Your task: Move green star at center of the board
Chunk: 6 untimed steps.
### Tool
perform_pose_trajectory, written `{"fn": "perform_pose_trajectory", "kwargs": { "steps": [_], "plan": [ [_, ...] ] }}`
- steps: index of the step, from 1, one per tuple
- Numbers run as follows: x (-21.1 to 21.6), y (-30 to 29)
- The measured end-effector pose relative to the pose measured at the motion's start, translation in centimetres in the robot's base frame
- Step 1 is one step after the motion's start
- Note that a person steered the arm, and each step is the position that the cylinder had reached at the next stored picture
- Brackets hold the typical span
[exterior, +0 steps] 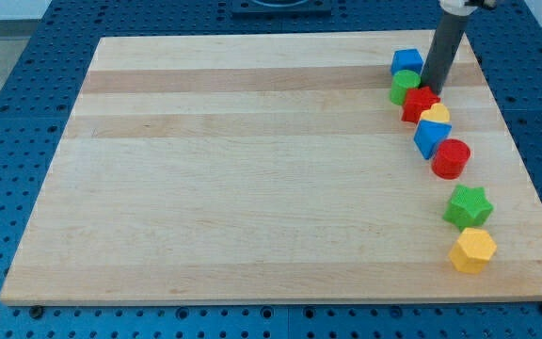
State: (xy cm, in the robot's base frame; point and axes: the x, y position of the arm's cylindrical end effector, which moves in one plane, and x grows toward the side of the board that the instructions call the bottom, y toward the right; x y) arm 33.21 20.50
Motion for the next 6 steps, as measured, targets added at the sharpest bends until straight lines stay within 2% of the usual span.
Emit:
{"fn": "perform_pose_trajectory", "kwargs": {
  "steps": [1,3,6],
  "plan": [
    [0.0,0.0],
    [-2.8,2.2],
    [-0.6,-2.4]
  ]
}}
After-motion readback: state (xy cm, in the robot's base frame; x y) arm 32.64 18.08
